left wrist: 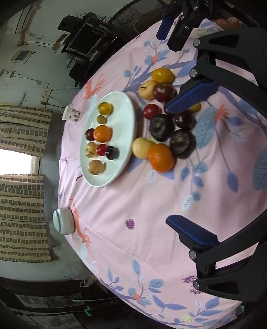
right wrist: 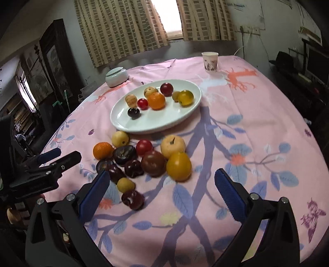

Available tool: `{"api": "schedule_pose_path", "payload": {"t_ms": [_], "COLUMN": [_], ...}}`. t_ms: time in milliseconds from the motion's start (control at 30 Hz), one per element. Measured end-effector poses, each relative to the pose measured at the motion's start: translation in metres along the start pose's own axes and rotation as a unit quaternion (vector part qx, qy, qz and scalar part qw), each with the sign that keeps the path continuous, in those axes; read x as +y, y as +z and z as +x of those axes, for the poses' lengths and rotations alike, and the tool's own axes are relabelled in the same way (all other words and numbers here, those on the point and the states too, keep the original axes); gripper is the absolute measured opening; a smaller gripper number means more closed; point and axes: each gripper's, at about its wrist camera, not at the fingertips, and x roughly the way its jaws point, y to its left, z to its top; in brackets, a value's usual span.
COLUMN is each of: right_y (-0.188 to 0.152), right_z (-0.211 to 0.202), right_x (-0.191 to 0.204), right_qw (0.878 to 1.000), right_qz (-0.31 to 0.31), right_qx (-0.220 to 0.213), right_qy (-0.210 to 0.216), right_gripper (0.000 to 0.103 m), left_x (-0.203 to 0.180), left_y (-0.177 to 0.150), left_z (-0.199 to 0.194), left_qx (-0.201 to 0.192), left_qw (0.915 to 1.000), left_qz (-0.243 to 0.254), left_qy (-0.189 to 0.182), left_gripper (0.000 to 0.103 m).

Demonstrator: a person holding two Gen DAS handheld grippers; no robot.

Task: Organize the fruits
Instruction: 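Grasp a large dark plum with the left tool while the right tool grasps a red plum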

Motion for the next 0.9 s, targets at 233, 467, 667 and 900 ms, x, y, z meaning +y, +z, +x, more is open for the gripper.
{"api": "schedule_pose_path", "payload": {"t_ms": [233, 467, 667, 900], "right_y": [-0.021, -0.030, -0.034, -0.029], "right_z": [0.007, 0.043, 0.056, 0.038], "right_x": [0.036, 0.046, 0.047, 0.026], "right_qw": [0.997, 0.991, 0.991, 0.995], "right_qz": [-0.061, -0.073, -0.090, -0.055], "right_qx": [0.035, 0.097, 0.099, 0.082], "right_qy": [0.039, 0.062, 0.024, 0.035], "right_gripper": [0.102, 0.058, 0.033, 0.033], "left_x": [0.004, 0.022, 0.023, 0.001], "left_y": [-0.015, -0.015, -0.017, -0.025], "left_z": [-0.005, -0.009, -0.002, 0.034], "left_qx": [-0.002, -0.002, 0.015, 0.061], "left_qw": [0.9998, 0.9993, 0.9995, 0.9975], "left_qz": [-0.001, -0.020, -0.010, 0.031], "left_qy": [0.020, 0.030, 0.027, 0.021], "left_gripper": [0.101, 0.101, 0.101, 0.101]}}
